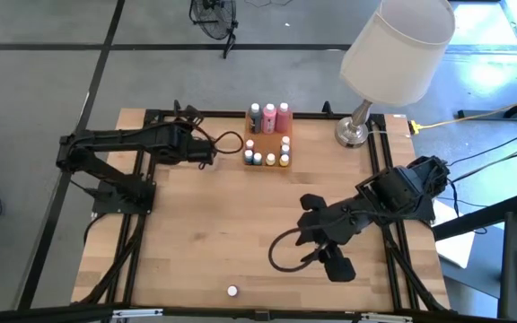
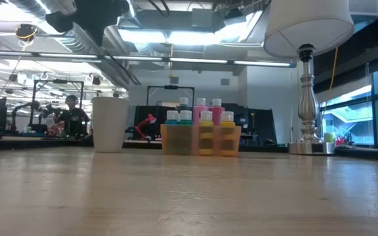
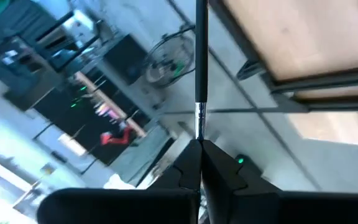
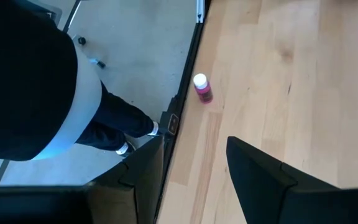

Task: Pick & Place Paint Supplies
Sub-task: Put the black paint brush into the white cup

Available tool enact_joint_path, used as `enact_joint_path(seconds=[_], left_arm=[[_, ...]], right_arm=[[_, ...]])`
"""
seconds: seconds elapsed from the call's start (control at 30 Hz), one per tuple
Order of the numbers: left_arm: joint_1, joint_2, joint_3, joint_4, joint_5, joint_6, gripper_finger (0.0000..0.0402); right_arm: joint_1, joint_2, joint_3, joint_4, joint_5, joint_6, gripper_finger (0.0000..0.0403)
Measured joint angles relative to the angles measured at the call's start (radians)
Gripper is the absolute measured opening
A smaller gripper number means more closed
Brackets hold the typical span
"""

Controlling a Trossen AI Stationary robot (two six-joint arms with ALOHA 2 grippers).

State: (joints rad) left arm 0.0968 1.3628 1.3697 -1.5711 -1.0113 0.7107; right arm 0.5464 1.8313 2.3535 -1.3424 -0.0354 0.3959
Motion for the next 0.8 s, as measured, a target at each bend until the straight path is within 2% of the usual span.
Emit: enact_joint_path(seconds=[0.27, 0.37, 0.8], left_arm=[[-0.002, -0.011, -0.015, 0.001, -0.014, 0.007, 0.0002], [-0.008, -0.01, -0.063, 0.001, 0.017, -0.006, 0.0002], [-0.031, -0.013, -0.259, 0.005, -0.002, 0.052, 0.0002]], right_arm=[[-0.003, -0.001, 0.0, 0.009, -0.002, -0.019, 0.0181], [-0.003, -0.001, 0.0, 0.013, -0.002, -0.019, 0.0181], [-0.003, 0.0, 0.0, 0.041, 0.007, -0.042, 0.0181]])
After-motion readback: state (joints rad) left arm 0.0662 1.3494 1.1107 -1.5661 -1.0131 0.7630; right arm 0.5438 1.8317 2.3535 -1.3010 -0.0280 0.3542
